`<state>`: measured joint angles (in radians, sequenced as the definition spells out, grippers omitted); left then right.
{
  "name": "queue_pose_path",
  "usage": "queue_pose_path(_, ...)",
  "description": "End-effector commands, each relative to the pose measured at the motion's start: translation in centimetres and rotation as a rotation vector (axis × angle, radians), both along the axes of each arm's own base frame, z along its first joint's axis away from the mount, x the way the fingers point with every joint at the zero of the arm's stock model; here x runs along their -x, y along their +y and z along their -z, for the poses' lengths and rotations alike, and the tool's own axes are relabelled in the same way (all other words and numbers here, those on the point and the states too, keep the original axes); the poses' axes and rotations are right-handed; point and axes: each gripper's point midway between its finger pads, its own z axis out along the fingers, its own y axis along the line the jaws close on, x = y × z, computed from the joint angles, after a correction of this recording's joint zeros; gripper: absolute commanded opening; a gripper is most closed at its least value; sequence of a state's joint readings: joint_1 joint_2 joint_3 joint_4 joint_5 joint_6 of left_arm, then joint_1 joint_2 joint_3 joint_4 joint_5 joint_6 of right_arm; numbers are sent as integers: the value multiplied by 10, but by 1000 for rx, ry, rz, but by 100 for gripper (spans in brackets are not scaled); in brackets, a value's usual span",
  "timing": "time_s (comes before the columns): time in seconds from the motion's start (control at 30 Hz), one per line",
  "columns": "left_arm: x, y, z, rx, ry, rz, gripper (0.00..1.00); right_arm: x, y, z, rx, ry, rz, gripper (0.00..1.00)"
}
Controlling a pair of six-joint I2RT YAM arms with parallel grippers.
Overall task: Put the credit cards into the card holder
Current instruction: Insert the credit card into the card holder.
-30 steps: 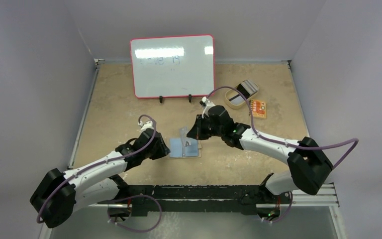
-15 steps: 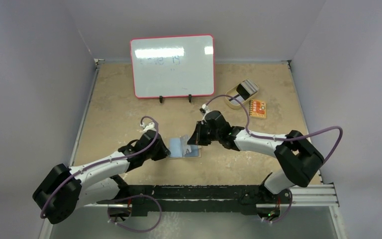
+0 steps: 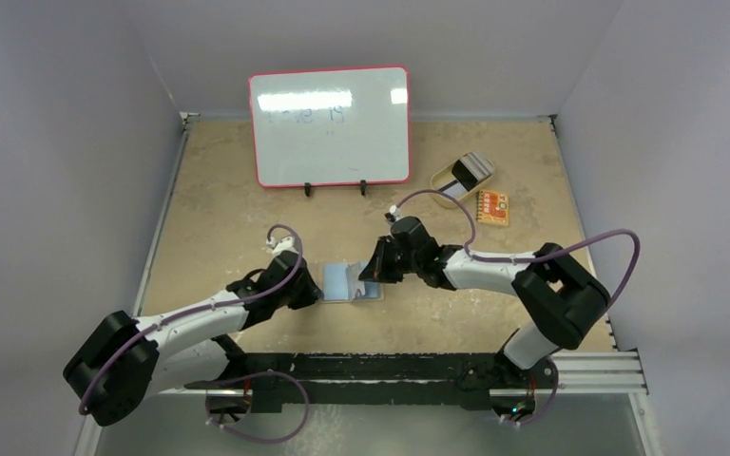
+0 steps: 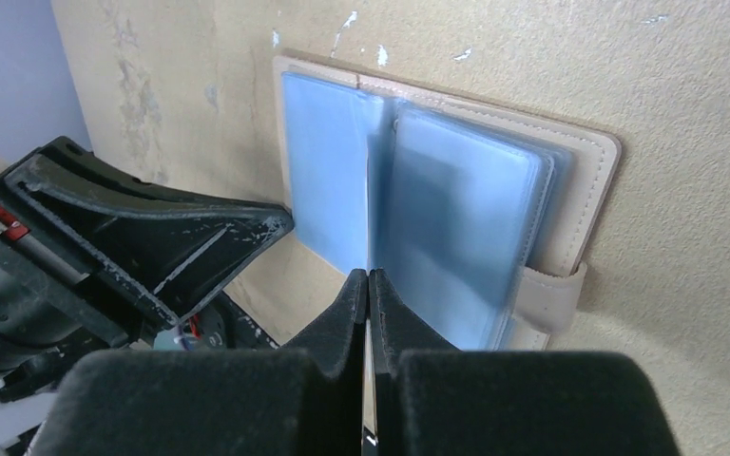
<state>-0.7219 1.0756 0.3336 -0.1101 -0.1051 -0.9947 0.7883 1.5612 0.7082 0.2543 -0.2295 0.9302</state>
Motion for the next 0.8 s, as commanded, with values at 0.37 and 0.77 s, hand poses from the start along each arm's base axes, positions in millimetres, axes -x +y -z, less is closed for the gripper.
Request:
queue_pose_path(0.37,1,4,10,-6,-3,-10,3,-9,5,16,-1,42,50,0)
queue_pose_path(0.77,4,-3,7,41,0,7,3,-16,14,13,-73,13,63,0)
